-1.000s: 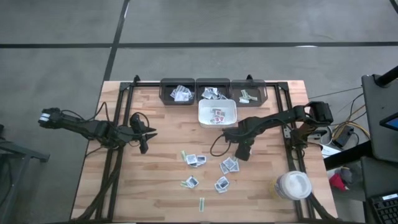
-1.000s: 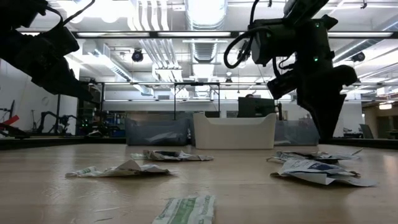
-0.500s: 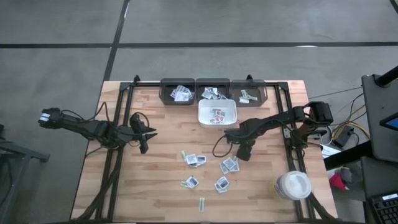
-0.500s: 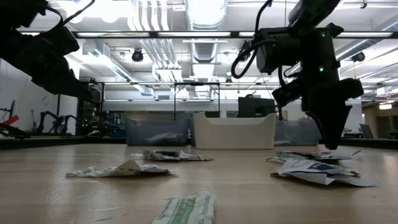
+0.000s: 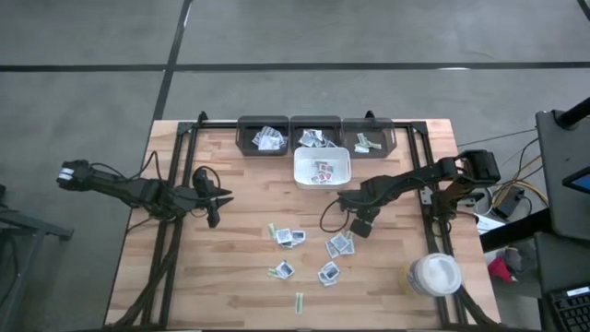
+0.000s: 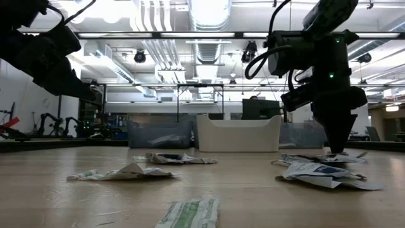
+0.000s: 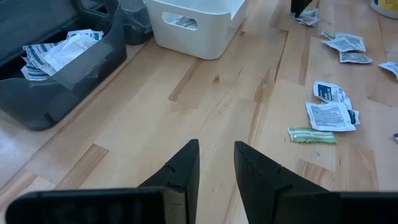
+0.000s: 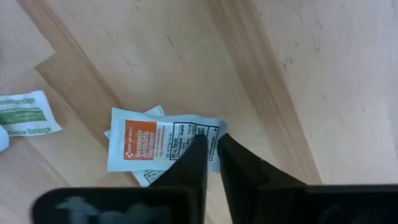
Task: Pick & Place First Aid Supplies
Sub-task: Put the top orange ointment pack into the white bin
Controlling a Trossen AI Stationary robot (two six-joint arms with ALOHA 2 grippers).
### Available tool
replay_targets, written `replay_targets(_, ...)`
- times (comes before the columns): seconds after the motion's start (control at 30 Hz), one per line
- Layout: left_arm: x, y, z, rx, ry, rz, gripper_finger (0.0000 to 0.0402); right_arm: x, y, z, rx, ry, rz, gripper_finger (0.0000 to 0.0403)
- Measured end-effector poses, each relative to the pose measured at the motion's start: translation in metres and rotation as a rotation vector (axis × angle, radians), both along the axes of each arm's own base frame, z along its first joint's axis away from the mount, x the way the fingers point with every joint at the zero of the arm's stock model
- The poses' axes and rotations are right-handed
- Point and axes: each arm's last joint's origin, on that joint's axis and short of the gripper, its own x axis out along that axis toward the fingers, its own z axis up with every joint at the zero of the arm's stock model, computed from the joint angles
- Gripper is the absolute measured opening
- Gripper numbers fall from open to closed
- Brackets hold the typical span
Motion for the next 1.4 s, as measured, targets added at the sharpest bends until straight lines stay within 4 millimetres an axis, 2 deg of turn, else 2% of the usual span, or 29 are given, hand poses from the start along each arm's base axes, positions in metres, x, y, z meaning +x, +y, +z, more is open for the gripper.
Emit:
replay_targets(0.07, 0.000, 0.000, 0.000, 0.000, 0.000, 0.000, 0.0094, 0.000, 0.000, 0.001, 0.002, 0.003, -0.001, 0.0016)
replay_targets(0.17, 0.000, 0.000, 0.000, 0.000, 0.000, 0.000, 0.0094, 0.002, 0.000, 0.003, 0.006, 0.007, -0.005, 0.0010)
replay_targets(0.5, 0.000, 0.000, 0.000, 0.000, 0.000, 0.000, 0.0094, 0.014, -0.004, 0.012, 0.031, -0.032, -0.027, 0.0008)
replay_targets(0.77, 0.000, 0.000, 0.000, 0.000, 0.000, 0.000, 0.0094, 0.031, -0.015, 0.017, 0.126, -0.183, -0.157, 0.0008)
replay_targets(0.97, 0.000, 0.000, 0.000, 0.000, 0.001, 0.000, 0.0094, 0.033, -0.019, 0.017, 0.152, -0.200, -0.175, 0.0008)
replay_targets(1.07, 0.000, 0.000, 0.000, 0.000, 0.000, 0.000, 0.0094, 0.033, -0.018, 0.018, 0.208, -0.201, -0.165, 0.0008)
replay_targets(1.17, 0.000, 0.000, 0.000, 0.000, 0.001, 0.000, 0.0094, 0.034, -0.014, 0.020, 0.334, -0.215, -0.118, 0.0008)
replay_targets(1.3, 0.000, 0.000, 0.000, 0.000, 0.001, 0.000, 0.0094, 0.049, -0.009, 0.030, 0.563, -0.366, -0.038, 0.0008)
replay_targets(1.4, 0.000, 0.000, 0.000, 0.000, 0.001, 0.000, 0.0094, 0.070, -0.011, 0.045, 0.585, -0.576, 0.004, 0.0008)
